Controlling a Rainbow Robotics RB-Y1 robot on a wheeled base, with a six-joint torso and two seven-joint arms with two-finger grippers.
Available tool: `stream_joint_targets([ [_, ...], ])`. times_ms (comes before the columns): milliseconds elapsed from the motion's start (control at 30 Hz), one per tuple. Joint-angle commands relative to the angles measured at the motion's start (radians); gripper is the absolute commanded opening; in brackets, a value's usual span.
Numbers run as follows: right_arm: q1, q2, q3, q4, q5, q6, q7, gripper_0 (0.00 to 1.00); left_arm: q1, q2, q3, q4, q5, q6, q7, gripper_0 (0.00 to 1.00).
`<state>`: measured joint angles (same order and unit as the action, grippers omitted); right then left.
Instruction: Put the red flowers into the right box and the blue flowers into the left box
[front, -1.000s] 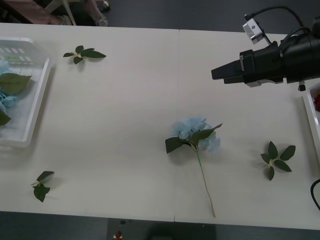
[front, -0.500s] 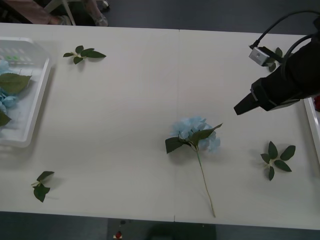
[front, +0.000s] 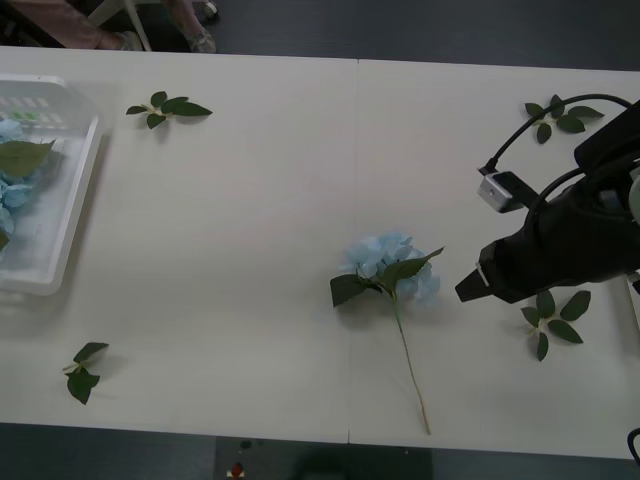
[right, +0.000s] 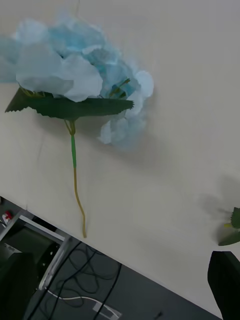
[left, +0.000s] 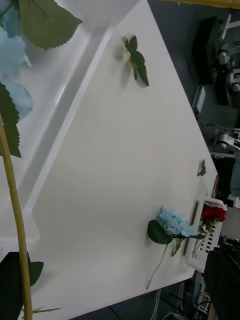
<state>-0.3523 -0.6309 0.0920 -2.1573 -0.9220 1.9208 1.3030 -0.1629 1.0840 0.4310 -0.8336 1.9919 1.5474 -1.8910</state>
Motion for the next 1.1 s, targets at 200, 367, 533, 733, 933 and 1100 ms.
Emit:
stream_joint_targets([
  [200,0.016,0.085,0.149,-0.024,0.186,-0.057,-0.067,1.0,0.016,0.045,0.029,-0.259,0.051,0.04,0.01,1.0],
  [367,0.022,0.109,0.238,0.014,0.29,-0.114,-0.085,1.0,0.071,0.062,0.058,-0.483,0.057,0.011,0.032,1.0],
  [533,0.027,0.114,0.307,0.065,0.341,-0.195,-0.1,1.0,0.072,0.063,0.058,-0.591,0.076,-0.015,0.108,1.0],
  [733,0.039,0.122,0.362,0.116,0.365,-0.272,-0.117,1.0,0.069,0.063,0.04,-0.696,0.077,-0.095,0.158,1.0],
  [933,0.073,0.138,0.368,0.137,0.368,-0.295,-0.116,1.0,0.013,0.06,-0.115,-0.776,-0.008,-0.231,0.142,1.0],
  [1100,0.081,0.14,0.404,0.149,0.394,-0.313,-0.123,1.0,-0.012,0.02,-0.192,-0.86,-0.145,-0.334,0.107,1.0],
])
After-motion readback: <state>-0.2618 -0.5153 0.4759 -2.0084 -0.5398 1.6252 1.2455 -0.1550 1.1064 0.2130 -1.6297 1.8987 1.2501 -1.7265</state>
